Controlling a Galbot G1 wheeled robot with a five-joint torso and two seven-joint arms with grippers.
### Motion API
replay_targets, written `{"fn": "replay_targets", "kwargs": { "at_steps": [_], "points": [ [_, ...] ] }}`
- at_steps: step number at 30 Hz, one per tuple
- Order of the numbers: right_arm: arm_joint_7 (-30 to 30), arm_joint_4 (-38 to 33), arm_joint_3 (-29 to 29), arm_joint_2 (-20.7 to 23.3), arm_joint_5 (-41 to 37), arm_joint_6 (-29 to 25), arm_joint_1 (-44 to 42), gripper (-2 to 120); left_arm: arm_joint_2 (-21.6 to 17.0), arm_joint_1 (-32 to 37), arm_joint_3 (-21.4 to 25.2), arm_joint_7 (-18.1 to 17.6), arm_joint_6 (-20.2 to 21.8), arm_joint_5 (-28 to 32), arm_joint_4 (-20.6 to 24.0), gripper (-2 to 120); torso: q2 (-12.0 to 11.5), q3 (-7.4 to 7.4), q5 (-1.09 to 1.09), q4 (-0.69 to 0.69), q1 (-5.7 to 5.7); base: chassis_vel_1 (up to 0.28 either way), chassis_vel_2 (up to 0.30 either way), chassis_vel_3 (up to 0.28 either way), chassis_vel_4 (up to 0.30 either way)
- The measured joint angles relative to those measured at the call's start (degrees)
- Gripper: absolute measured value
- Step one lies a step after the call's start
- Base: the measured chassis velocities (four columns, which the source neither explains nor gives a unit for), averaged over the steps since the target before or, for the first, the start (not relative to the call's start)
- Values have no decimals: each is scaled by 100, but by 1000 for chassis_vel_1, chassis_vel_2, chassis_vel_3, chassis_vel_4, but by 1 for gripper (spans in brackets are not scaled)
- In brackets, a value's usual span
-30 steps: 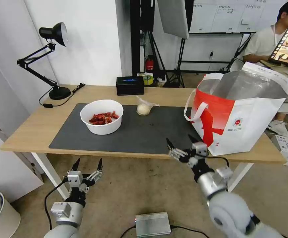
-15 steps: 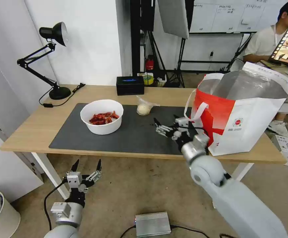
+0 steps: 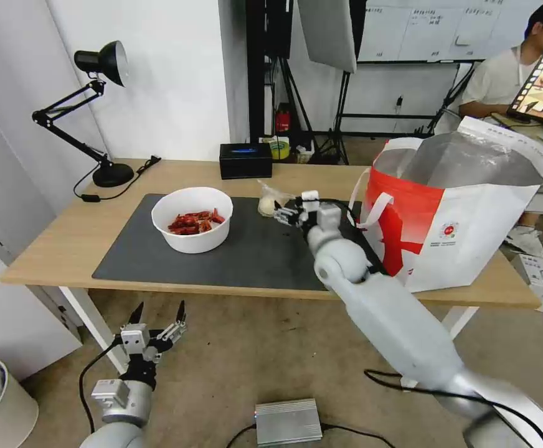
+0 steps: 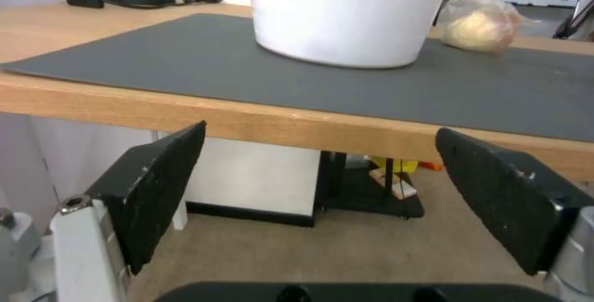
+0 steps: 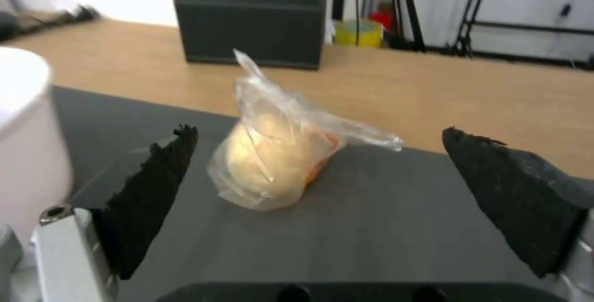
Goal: Pick up the trash from the table and place it into the takeout bag.
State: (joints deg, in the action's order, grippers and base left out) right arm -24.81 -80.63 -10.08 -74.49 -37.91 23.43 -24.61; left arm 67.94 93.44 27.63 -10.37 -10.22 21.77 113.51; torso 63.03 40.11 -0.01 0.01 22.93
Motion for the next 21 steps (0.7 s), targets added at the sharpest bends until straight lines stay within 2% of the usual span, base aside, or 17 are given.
{"fn": "replay_targets", "kwargs": {
  "at_steps": [7,21],
  "points": [
    [-190,1180,-41,-658,-40,236,575,100,-54,-31,-14,-2,-3,30,-23,100,0,0,0,0,0,0,0,0,0],
    [-473,2086,-7,-1276,-73,584,1023,100,-90,-44,-54,-2,-20,65,-64,100,-1,0,0,0,-1,0,0,0,0]
  ]
}}
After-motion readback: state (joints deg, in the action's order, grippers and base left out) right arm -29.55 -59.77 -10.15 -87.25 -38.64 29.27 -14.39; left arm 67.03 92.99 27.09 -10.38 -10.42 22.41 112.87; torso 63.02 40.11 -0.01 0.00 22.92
